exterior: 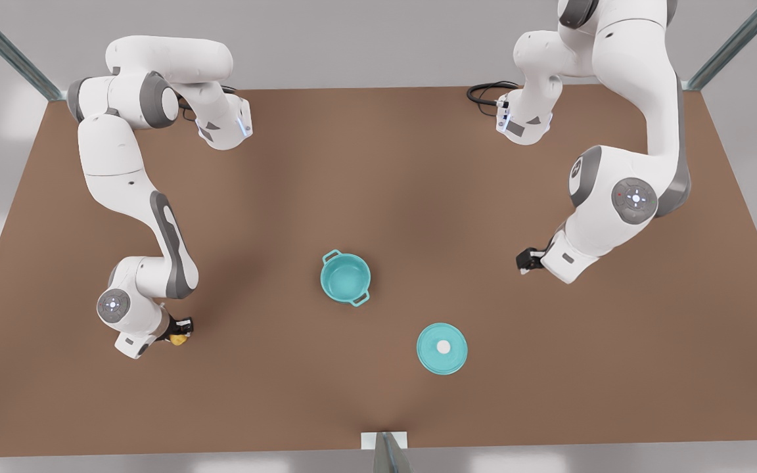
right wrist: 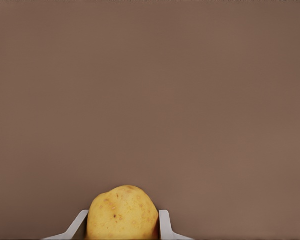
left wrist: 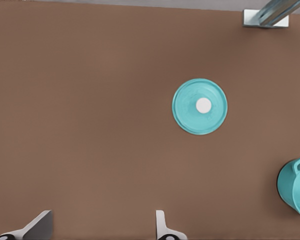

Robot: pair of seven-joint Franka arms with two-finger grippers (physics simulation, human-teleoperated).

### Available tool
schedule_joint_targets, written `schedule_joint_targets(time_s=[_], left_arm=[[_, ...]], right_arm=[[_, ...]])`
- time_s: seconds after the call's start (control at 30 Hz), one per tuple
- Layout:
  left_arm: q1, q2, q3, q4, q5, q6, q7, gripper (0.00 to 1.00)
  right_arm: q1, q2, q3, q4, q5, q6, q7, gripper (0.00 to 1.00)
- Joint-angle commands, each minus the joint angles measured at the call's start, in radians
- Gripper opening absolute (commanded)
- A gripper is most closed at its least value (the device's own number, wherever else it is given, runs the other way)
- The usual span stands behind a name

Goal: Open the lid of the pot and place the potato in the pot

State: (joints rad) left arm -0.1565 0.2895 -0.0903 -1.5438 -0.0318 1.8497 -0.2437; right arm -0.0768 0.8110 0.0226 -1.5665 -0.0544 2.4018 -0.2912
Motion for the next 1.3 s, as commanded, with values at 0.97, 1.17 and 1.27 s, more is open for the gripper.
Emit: schedule_joint_targets(time_s=[0.97,1.17,1.27], left_arm=[[-0.021,0.008,0.000,0.004,0.000,-0.003,0.086,1.00],[-0.021,0.000,0.000,0.007,-0.007,-0.007,0.086,1.00],[-0.012,0.007,0.007,0.007,0.001,-0.007,0.061,1.00]], right_arm=[[0.003,-0.127,0.062,-0.001,-0.004,-0.148,-0.022,0.34],[0.006,-0.167,0.111,0.000,-0.004,-0.199,-0.014,0.33],[0.006,-0.184,0.181,0.000,-0.004,-0.202,-0.009,0.32]])
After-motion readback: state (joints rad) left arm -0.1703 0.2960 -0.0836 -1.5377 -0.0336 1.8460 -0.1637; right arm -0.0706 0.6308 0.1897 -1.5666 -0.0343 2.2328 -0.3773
